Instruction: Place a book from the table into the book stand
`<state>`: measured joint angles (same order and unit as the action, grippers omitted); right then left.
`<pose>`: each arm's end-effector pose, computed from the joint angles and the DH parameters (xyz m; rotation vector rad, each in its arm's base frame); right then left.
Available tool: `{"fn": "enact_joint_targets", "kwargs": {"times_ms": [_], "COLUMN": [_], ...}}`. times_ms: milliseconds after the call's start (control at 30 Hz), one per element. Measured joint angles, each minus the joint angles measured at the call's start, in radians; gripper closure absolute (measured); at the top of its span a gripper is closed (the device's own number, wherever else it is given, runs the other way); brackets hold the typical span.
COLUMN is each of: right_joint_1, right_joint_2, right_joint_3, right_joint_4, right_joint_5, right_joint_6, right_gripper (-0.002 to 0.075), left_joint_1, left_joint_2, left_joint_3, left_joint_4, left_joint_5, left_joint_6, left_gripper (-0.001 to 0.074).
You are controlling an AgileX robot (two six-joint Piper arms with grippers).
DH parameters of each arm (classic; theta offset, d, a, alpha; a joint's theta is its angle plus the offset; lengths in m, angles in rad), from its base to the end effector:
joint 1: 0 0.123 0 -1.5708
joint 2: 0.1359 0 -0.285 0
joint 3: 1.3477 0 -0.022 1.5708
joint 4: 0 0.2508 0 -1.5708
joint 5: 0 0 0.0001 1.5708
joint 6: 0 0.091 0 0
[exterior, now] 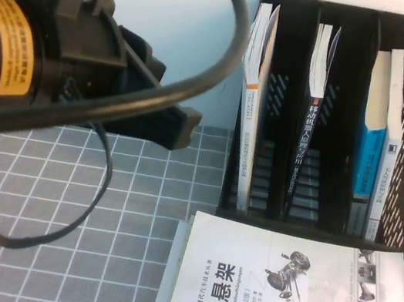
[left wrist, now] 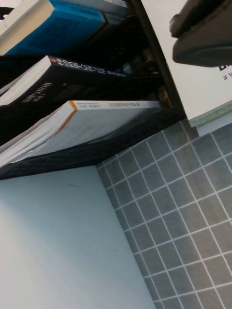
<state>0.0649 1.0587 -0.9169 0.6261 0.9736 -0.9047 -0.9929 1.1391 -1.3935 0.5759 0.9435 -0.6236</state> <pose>0.1913 0.0567 0.3326 -0.8798 2.2178 0.4205 0.1521 -0.1597 0.4600 0.4705 1.9890 -0.3097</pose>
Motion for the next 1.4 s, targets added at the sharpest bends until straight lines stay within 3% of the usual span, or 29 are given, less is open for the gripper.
{"fn": "enact_joint_targets", "kwargs": {"times_ms": [133,267,400,600,733,933,1267,1400], "right_joint_1": [0.0,0.013,0.032,0.032,0.032,0.032,0.032,-0.013], "right_joint_2": [-0.142,-0.233,-0.337,-0.587,-0.708,-0.769,-0.775,-0.814], "right_joint_3": [0.0,0.0,0.009,0.112,0.164,0.18,0.195,0.281], "right_joint_4": [-0.216,-0.274,-0.237,-0.129,-0.096,-0.122,-0.168,-0.249], "right_joint_5": [-0.014,-0.064,-0.084,-0.241,-0.24,-0.319,-0.482,-0.611], "right_joint_6": [0.182,0.247,0.263,0.266,0.267,0.392,0.298,0.357], "right_gripper": [0.0729,0.0729,0.0729,0.0729,0.0729,0.0729,0.0729,0.0729], "left_joint_1": [0.0,0.049,0.159,0.394,0.531,0.611,0.803,0.894], "left_joint_2": [-0.018,-0.048,-0.088,-0.168,-0.233,-0.3,-0.319,-0.356], "left_joint_3": [0.0,0.002,0.002,0.002,0.002,0.002,0.002,0.002], "left_joint_4": [-0.003,-0.031,-0.059,-0.056,-0.048,0.005,-0.011,-0.011], "left_joint_5": [0.022,0.024,0.024,0.031,0.041,0.052,0.052,0.052], "left_joint_6": [0.0,0.002,0.002,0.002,0.002,0.002,0.002,0.002], "left_gripper": [0.0738,0.0738,0.0738,0.0738,0.0738,0.0738,0.0738,0.0738]}}
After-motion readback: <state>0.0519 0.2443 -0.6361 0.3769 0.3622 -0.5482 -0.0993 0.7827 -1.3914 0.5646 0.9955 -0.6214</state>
